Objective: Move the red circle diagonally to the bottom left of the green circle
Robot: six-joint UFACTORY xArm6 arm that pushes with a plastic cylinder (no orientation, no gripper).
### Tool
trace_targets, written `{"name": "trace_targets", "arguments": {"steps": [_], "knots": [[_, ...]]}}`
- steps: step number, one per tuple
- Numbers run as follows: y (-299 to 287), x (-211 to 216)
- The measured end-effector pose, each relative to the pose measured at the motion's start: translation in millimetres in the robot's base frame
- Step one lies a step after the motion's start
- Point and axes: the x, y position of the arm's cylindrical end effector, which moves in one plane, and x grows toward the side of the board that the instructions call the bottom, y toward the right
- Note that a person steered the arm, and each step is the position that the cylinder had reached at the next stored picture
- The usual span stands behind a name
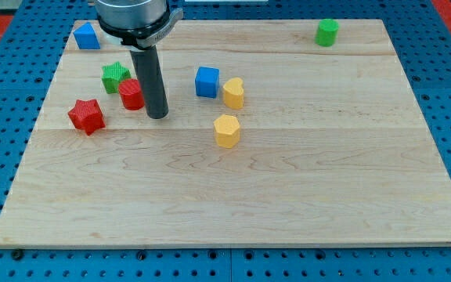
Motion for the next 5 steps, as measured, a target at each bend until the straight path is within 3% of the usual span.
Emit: {"name": "trace_targets", "arguments": {"steps": [4,5], "knots": [[2.0,6.0],[-50.2,2.2]]}}
